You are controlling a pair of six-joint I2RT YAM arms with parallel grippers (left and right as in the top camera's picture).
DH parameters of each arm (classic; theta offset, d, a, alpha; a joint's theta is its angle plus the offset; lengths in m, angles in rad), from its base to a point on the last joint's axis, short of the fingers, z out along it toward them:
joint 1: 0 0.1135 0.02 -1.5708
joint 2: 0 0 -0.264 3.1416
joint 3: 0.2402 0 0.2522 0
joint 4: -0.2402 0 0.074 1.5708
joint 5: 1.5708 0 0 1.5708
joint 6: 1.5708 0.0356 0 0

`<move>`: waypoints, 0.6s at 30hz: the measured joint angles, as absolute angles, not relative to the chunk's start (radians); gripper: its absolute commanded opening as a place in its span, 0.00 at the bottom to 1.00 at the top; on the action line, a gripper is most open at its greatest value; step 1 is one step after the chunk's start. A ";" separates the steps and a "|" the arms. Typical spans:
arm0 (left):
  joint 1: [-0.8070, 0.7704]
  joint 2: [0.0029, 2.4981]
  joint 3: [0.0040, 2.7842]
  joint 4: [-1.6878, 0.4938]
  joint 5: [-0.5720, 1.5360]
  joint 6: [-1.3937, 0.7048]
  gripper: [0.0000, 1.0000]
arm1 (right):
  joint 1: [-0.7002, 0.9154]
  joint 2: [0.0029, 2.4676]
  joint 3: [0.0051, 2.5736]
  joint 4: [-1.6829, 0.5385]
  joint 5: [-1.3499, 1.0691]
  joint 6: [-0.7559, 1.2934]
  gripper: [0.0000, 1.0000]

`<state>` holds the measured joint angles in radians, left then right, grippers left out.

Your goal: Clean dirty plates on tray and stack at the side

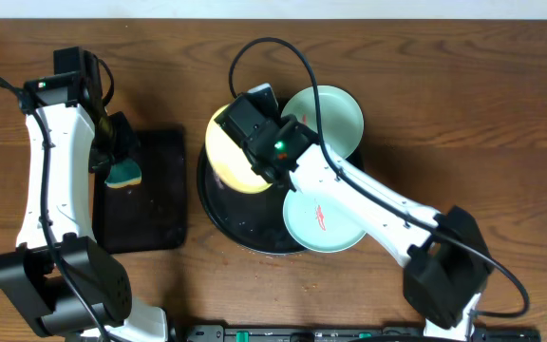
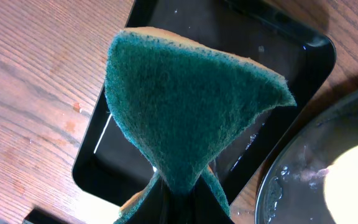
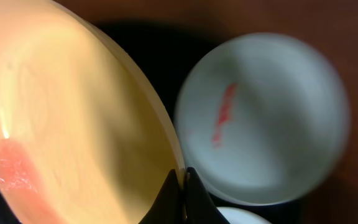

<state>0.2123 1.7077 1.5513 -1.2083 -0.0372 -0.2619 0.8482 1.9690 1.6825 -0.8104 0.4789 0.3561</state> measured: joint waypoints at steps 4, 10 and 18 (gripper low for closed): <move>0.212 1.708 1.551 -1.207 -0.037 -0.262 0.07 | 0.891 1.927 1.683 -0.798 0.669 0.299 0.01; 0.212 1.708 1.551 -1.205 -0.037 -0.262 0.08 | 0.973 1.913 1.684 -0.785 0.943 0.226 0.01; 0.212 1.708 1.551 -1.205 -0.037 -0.262 0.07 | 1.060 1.913 1.684 -0.783 1.220 0.205 0.01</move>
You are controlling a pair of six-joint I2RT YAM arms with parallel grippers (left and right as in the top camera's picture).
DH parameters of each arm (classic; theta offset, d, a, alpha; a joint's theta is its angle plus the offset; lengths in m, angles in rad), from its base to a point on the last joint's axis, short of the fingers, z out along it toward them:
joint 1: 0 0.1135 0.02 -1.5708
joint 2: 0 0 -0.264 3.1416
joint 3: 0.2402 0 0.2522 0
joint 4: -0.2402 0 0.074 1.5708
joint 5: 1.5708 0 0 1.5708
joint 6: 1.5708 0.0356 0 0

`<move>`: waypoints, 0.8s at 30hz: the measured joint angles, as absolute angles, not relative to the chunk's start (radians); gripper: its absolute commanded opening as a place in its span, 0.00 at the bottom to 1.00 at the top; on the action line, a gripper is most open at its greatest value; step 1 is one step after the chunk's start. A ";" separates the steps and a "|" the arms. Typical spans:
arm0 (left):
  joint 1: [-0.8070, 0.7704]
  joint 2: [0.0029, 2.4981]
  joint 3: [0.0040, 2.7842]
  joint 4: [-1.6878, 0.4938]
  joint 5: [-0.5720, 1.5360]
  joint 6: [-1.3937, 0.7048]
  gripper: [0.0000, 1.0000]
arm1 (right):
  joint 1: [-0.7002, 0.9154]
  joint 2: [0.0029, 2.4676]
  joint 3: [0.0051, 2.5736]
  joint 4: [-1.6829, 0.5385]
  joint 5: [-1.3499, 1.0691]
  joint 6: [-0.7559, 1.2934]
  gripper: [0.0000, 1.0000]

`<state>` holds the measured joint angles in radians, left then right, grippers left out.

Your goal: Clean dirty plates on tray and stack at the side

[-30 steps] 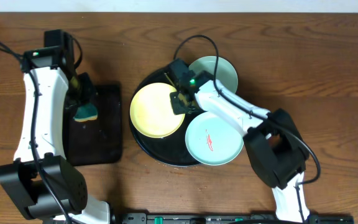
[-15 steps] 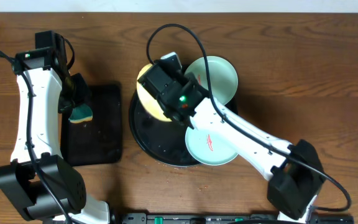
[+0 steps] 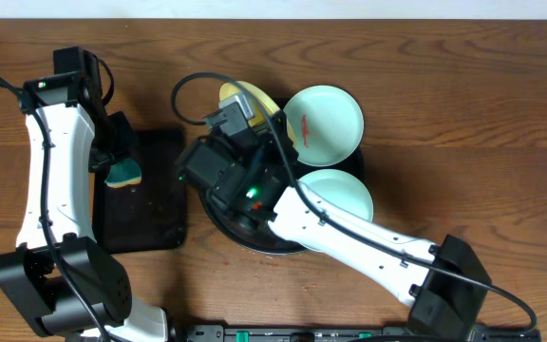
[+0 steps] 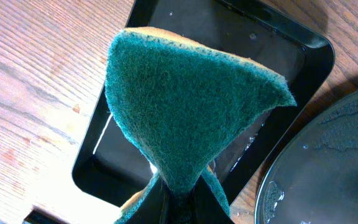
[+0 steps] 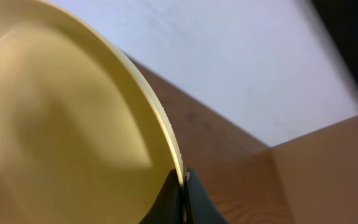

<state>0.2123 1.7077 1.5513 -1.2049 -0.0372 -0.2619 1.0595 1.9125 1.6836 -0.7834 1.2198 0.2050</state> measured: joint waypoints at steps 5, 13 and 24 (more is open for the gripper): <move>0.212 1.708 1.551 -1.205 -0.037 -0.262 0.07 | 1.070 1.913 1.684 -0.788 1.280 0.200 0.01; 0.212 1.708 1.551 -1.205 -0.037 -0.262 0.08 | 1.067 1.913 1.684 -0.842 1.187 0.200 0.01; 0.212 1.708 1.551 -1.212 -0.037 -0.262 0.07 | 0.816 1.901 1.686 -0.914 0.445 0.216 0.01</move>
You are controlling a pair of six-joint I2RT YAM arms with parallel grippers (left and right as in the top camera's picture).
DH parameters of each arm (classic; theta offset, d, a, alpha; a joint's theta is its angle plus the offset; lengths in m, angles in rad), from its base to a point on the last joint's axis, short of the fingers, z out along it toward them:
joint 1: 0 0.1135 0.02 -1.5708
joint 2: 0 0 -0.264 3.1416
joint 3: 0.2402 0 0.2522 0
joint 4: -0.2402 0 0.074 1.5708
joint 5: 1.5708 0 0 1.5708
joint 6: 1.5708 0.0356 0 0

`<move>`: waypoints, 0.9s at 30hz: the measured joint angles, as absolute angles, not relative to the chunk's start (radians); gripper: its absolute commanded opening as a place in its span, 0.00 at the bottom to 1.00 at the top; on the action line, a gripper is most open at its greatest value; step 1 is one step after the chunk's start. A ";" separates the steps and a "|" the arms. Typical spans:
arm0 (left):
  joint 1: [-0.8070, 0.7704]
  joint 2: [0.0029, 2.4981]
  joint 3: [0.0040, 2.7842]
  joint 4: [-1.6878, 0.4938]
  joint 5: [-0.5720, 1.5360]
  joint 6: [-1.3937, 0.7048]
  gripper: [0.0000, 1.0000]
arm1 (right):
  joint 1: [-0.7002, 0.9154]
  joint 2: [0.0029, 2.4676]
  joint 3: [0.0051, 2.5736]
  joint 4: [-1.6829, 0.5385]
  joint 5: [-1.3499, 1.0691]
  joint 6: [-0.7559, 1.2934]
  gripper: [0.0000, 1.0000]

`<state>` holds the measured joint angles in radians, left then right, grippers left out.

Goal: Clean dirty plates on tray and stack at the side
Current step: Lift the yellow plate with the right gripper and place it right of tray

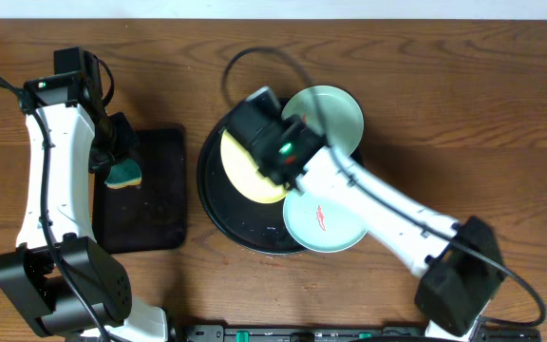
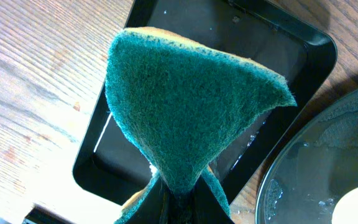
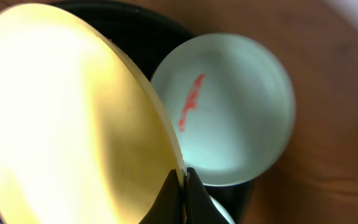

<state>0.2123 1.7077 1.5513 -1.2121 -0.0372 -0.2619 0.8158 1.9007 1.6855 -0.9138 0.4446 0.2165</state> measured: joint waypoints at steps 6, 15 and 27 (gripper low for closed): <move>0.212 1.708 1.551 -1.212 -0.037 -0.262 0.07 | 0.556 1.803 1.686 -0.918 0.093 0.241 0.01; 0.212 1.708 1.551 -1.212 -0.037 -0.262 0.07 | 0.108 1.737 1.690 -1.042 -0.120 0.263 0.01; 0.212 1.708 1.551 -1.212 -0.037 -0.262 0.08 | -0.207 1.747 1.560 -1.088 -0.086 0.225 0.01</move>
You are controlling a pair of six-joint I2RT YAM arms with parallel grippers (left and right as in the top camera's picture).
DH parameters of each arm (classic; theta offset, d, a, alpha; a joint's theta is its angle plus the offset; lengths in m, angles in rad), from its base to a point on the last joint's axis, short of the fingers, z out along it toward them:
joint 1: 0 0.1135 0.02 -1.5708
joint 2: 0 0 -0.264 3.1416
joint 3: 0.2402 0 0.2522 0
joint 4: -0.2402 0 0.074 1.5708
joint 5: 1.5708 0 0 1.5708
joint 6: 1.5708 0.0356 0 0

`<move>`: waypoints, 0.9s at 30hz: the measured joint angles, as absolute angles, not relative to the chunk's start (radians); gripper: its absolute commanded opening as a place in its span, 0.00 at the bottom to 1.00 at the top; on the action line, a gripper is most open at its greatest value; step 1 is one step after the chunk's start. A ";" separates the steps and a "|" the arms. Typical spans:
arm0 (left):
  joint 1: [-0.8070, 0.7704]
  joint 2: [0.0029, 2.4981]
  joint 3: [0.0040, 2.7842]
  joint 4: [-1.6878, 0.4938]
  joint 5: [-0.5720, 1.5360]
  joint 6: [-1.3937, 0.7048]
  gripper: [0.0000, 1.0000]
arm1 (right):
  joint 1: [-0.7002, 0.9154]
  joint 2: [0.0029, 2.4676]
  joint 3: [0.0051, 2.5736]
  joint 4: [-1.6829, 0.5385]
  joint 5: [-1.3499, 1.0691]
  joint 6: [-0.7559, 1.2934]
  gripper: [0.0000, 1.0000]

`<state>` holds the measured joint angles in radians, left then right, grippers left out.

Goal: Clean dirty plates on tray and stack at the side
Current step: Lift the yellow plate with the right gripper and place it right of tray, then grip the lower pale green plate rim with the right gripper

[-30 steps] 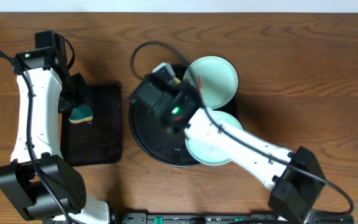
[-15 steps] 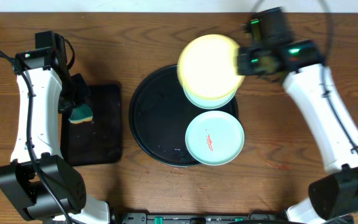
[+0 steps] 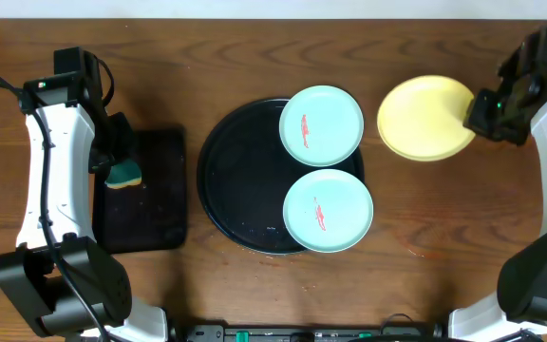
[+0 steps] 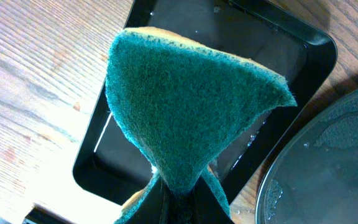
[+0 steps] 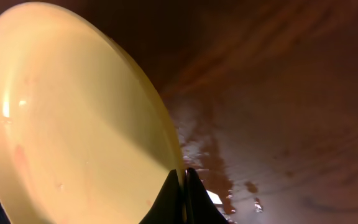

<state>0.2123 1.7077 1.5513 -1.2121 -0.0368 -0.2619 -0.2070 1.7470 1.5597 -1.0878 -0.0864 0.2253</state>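
Observation:
My right gripper (image 3: 482, 112) is shut on the rim of a yellow plate (image 3: 425, 118), held over the bare table to the right of the round black tray (image 3: 231, 180). In the right wrist view the yellow plate (image 5: 73, 118) fills the left half, with the fingers (image 5: 183, 194) clamped on its edge. Two mint plates with red smears lie on the tray, one at the back (image 3: 321, 124), one at the front (image 3: 328, 210). My left gripper (image 3: 120, 163) is shut on a green and yellow sponge (image 4: 191, 106) over the rectangular black tray (image 4: 284, 56).
The rectangular black tray (image 3: 150, 214) lies left of the round one. Wet patches (image 5: 197, 149) shine on the wood under the yellow plate. The round tray's wet rim (image 4: 328, 162) shows at the right of the left wrist view.
My right gripper has carried the yellow plate from over the round tray to the table at the far right. The left gripper and sponge have not moved.
The right gripper held the yellow plate by its rim over the round tray, first flat, then tilted up, then over the tray again. Now the plate is off the tray at the right side. The left gripper held the sponge over the rectangular tray throughout.

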 measured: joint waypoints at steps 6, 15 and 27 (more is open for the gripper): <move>0.212 1.708 1.551 -1.212 -0.037 -0.262 0.07 | -0.221 1.748 1.363 -0.926 -0.047 0.180 0.01; 0.212 1.708 1.551 -1.213 -0.037 -0.262 0.07 | -0.221 1.753 1.125 -0.656 -0.044 0.109 0.04; 0.212 1.708 1.551 -1.213 -0.037 -0.262 0.07 | -0.221 1.757 1.187 -0.848 -0.097 0.097 0.29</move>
<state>0.2123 1.7077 1.5509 -1.2129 -0.0368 -0.2619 -0.2214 1.7565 1.1873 -0.8482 -0.0967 0.0967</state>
